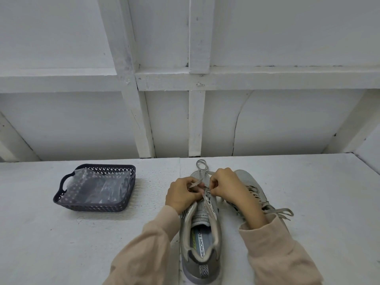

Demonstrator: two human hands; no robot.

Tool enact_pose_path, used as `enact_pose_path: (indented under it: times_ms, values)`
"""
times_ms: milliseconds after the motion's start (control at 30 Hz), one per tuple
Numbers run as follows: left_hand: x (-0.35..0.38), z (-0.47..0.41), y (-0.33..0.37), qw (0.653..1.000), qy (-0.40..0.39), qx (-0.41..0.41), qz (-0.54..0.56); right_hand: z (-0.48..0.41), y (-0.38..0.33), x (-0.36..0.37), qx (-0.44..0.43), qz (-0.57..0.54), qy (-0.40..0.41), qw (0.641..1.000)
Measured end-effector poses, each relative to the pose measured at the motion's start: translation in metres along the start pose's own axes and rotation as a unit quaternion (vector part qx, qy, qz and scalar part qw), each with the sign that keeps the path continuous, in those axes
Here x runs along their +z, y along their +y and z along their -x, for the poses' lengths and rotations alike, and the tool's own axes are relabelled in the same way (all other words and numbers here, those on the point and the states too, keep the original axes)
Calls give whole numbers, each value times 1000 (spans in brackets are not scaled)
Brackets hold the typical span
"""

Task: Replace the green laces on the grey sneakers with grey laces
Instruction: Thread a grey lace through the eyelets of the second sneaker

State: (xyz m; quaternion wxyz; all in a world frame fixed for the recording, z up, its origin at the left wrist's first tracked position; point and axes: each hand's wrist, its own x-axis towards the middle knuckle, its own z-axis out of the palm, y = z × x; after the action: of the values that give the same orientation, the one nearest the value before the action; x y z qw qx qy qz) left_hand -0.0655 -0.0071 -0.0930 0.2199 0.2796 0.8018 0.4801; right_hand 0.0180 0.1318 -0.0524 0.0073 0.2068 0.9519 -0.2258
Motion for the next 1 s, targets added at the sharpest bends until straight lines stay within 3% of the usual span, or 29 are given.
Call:
enact_pose_path:
  times_ms: [367,767,900,1000]
  values:
    - [11,3,-1,995,16,1,100,1,-2,1,-17,34,8,999]
    - [15,-6,-4,993,33,52,-99,5,-4,4,64,-77,-19,995]
    - [15,-4,-7,998,34,56,-2,6,-4,6,89,-125,11,988]
    - [8,-3,-11,991,51,8,127,6,-5,6,92,-121,11,988]
